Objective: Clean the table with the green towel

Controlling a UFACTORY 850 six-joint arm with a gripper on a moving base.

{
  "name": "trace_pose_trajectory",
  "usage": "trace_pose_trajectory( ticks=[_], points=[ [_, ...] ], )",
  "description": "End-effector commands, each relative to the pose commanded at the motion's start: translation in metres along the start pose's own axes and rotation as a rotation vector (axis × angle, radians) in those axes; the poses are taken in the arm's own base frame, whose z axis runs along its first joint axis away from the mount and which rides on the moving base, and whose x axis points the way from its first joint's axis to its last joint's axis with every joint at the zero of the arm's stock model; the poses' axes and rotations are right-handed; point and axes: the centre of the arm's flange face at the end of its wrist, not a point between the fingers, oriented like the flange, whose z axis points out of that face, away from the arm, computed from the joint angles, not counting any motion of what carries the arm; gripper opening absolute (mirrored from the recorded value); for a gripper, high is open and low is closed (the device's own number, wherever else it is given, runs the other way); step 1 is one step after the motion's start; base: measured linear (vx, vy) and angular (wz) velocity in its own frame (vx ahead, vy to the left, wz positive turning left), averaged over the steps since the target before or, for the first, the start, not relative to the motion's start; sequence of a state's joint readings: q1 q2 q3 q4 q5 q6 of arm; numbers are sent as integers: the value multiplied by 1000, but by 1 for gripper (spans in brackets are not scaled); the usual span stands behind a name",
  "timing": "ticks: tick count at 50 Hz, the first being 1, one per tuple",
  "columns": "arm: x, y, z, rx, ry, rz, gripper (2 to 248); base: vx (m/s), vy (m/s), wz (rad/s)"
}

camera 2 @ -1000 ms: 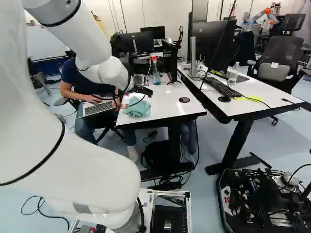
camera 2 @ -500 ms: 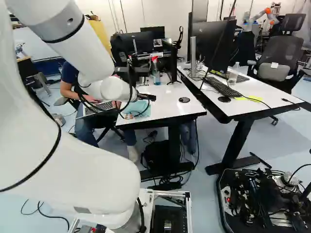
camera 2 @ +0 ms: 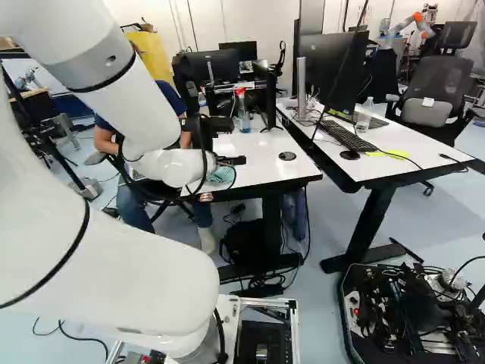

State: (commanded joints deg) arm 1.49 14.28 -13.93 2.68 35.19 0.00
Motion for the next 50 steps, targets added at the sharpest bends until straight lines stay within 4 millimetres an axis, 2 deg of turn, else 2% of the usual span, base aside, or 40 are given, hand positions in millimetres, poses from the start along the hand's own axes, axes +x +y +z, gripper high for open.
trace_pose_trajectory(
  ticks=[25,50],
  points=[
    [-30,5,-16,2,80,-17,247,0,0,0],
    [-46,7,-26,5,124,-25,247,0,0,0]
  ],
)
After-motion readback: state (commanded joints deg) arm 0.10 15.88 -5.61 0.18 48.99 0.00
